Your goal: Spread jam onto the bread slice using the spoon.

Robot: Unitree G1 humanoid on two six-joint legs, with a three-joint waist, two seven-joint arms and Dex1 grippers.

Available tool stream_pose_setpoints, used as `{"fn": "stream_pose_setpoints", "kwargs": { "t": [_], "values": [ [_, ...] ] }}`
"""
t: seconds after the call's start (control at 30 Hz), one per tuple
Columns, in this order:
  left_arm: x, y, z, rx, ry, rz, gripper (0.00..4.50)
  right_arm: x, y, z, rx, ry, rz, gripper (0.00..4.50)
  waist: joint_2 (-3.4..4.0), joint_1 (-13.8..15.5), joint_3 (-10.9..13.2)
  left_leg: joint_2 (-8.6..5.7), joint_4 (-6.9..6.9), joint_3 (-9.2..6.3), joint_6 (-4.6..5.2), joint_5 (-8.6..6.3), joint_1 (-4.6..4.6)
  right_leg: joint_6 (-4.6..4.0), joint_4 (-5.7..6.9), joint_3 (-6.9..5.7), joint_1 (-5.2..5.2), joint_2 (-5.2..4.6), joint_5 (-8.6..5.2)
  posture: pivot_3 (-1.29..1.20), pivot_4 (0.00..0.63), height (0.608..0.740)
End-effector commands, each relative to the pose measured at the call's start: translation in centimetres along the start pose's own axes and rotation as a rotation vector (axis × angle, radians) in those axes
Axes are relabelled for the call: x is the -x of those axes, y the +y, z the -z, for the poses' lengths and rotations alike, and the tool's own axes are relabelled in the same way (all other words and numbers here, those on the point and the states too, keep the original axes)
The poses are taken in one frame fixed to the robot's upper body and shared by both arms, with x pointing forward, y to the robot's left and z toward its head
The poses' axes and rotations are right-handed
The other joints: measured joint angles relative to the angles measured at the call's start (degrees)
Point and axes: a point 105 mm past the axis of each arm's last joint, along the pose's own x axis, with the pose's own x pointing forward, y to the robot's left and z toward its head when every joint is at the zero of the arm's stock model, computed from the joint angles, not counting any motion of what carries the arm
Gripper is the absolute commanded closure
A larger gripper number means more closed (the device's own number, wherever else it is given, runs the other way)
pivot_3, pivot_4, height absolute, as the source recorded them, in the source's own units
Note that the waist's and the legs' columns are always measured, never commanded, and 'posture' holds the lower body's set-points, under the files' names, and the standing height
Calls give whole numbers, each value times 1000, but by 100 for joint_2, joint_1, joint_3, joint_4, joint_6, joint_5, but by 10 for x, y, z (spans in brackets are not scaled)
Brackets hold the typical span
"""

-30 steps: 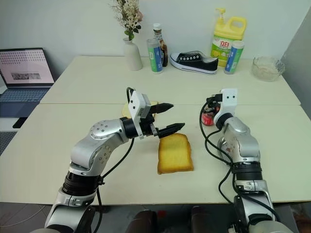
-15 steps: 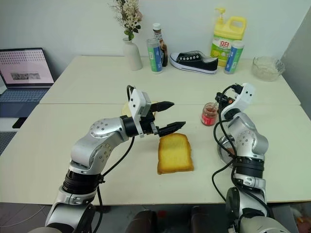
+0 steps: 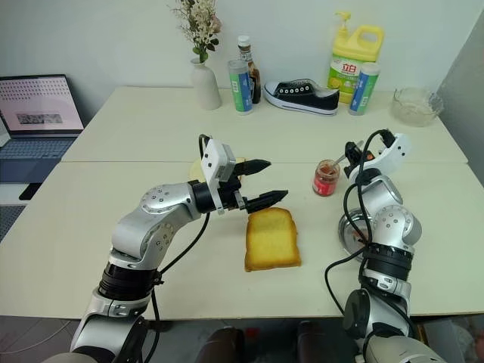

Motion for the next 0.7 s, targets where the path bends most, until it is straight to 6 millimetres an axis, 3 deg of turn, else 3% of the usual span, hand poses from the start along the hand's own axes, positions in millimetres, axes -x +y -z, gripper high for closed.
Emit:
{"fn": "stream_pose_setpoints", "kwargs": {
  "t": [0.03, 0.7],
  "values": [
    [-1, 0, -14, -54, -34, 18, 0, 3, 17, -23, -26, -76, -57, 4468, 0, 0, 0, 0, 0, 0, 0, 0, -1, 0, 0, 0, -1, 0, 0, 0, 150, 740],
    [-3, -3, -14, -70, -30, 71, 0, 17, -4, -44, -194, -177, -26, 4468, 1, 1, 0, 0, 0, 0, 0, 0, -39, -1, 2, -2, -40, 0, 1, 0, 150, 740]
  ]
}}
